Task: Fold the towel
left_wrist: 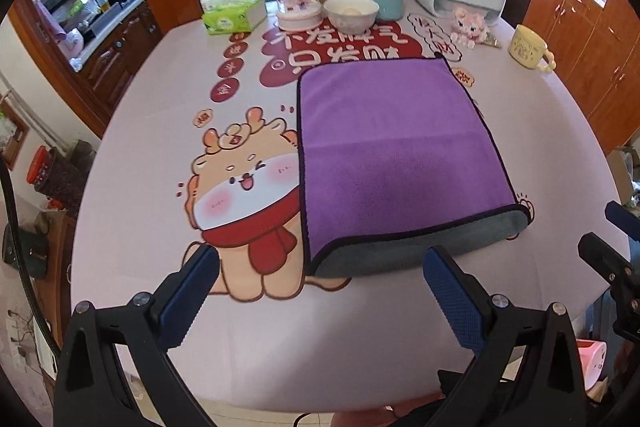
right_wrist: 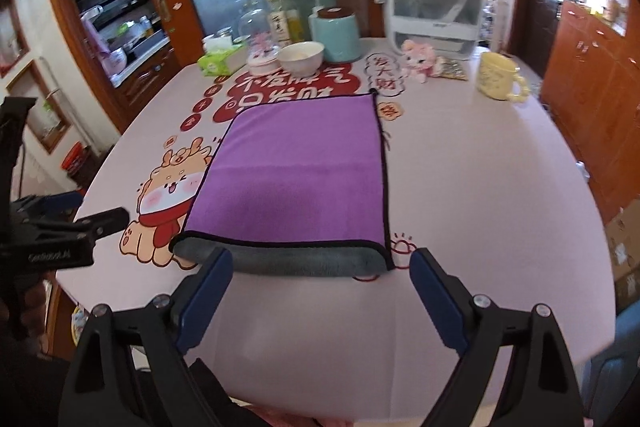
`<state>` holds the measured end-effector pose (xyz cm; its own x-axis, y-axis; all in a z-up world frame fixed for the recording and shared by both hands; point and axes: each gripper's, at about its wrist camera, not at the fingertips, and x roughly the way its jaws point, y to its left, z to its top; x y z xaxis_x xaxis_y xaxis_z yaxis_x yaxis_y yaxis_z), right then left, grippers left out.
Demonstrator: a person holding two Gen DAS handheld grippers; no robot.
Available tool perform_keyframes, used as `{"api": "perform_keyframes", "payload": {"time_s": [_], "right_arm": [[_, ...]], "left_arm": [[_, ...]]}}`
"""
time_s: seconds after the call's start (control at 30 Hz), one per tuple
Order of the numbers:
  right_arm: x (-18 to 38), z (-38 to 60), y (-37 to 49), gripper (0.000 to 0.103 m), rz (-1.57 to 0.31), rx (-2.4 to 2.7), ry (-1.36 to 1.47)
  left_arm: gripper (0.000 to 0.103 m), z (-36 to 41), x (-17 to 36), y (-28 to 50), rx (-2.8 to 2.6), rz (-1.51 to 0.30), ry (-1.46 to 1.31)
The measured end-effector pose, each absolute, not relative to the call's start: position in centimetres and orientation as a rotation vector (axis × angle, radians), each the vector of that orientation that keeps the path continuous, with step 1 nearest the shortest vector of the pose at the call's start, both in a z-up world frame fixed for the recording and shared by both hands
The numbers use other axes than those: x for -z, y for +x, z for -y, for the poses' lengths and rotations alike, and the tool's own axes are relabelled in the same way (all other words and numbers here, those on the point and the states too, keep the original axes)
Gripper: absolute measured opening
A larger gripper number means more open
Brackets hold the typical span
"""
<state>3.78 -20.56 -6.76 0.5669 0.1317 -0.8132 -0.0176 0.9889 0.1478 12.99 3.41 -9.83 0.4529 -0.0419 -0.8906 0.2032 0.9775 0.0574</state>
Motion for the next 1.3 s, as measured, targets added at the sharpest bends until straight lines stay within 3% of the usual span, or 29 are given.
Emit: {"api": "perform_keyframes", "payload": {"time_s": [0.43,0.7,0.83,1.3], "right_arm": [[13.2,22.8,8.0,0.082,-1.073,-0.21,0.113],[16.7,24.1,9.5,0.07,-1.142,-0.225,0.094],[17.8,24.4,10.1,0.068,-1.161,-0.232,0.097],[19.8,24.3,11.1,0.048,-1.213,-0.268,0.098]], "left_arm": [[0.101,-2.9,15.5,15.9,0.25,-1.128,0.246],[0.101,-2.9,18.4,17.8,0.271,-1.191,0.235],[0.095,-2.9,19.7,18.6,0.279,-1.23,0.221],[0.078,-2.7,22.1,18.9,0.299,-1.311,0.201]]}}
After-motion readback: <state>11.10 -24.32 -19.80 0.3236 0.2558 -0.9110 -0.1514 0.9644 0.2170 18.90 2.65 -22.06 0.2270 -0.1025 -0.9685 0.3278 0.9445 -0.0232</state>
